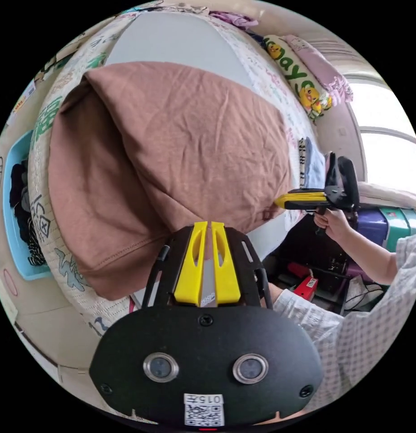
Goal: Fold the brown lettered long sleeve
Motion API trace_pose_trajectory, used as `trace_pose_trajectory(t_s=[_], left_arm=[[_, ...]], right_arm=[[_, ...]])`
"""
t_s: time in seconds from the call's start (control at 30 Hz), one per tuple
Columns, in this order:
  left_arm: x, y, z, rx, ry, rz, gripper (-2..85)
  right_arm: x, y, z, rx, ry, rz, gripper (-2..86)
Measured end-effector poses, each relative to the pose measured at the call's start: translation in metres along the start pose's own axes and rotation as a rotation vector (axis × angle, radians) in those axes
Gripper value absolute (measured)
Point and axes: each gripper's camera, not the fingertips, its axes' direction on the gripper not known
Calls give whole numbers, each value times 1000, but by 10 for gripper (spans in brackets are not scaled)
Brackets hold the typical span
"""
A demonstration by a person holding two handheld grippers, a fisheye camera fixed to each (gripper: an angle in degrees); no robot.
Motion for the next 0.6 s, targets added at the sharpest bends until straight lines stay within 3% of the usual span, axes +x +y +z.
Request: trace_pose_trajectory(t_s=[0.13,0.23,0.33,0.4,0.47,0.6], left_arm=[[19,-1,6,-53,-111,79,-4],[12,-10,-10,-48,-100,48,2],[-31,-24,-55,152,-10,-127,28],[-79,-41,-84,311,96,-290,90],[-113,-58,-93,396,211,-377,115],[-167,-95,-76,471,344,-567,120]], right_arm=[[9,36,-4,-18,-20,4,-3],[48,61,-39,72,-197,48,1],[128,87,-92,275,-290,275,17],[179,99,-117,371,-328,412,52],[235,101,-134,415,-373,554,120],[278,97,-141,495,-507,662,139]])
